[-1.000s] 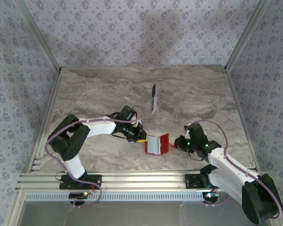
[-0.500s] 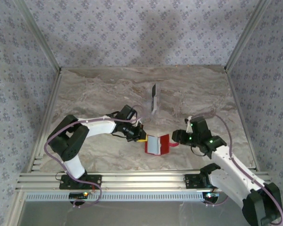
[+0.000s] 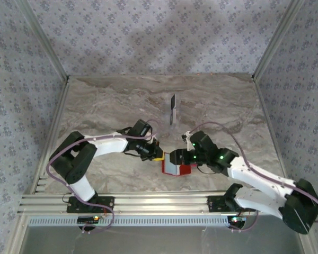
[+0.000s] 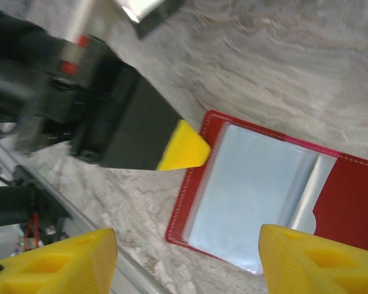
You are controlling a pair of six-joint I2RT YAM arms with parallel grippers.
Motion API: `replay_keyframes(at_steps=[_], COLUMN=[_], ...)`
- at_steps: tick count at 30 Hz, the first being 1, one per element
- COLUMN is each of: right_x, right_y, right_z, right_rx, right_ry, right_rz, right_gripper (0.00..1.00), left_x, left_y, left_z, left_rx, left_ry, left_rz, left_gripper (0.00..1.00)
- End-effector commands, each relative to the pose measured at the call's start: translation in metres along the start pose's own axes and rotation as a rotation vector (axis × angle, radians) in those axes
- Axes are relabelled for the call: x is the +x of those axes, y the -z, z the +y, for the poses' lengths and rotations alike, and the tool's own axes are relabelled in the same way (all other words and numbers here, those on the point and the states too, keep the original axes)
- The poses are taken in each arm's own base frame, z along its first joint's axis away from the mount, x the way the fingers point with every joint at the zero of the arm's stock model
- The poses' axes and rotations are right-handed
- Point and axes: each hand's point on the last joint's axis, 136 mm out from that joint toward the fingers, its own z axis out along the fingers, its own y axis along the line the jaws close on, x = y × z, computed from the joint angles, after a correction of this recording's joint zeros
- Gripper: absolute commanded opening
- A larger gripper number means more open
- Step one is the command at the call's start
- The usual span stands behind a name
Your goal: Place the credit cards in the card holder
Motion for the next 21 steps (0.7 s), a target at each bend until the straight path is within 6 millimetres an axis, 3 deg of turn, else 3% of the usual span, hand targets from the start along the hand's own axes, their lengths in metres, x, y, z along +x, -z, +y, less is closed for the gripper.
replay_keyframes(at_steps=[1, 5, 13, 21], right_x=[0.009, 0.027, 0.044, 0.049], right_y=[-0.018, -0.032, -0.054, -0.060], right_z=[-0.010, -0.016, -0.032, -0.048], right_rx=[0.029, 0.090, 0.144, 0.196], right_ry=[-0.048, 0.016, -0.002, -0.027], right_rz=[0.035, 0.097, 0.142, 0.155], right_gripper=[0.67, 0.78, 0.76, 0.68], left_x=[0.004, 0.006, 0.007, 0.010], left_y=[0.007, 0.011, 0.012, 0.012], left_z=[-0.012, -0.018, -0.022, -0.022], left_rx=[0.042, 0.065, 0.101, 0.118], left_ry=[-0.020, -0.034, -0.033, -0.032], left_rz=[-0.019, -0.020, -0.030, -0.024], left_gripper=[0.00, 0.00, 0.00, 0.00])
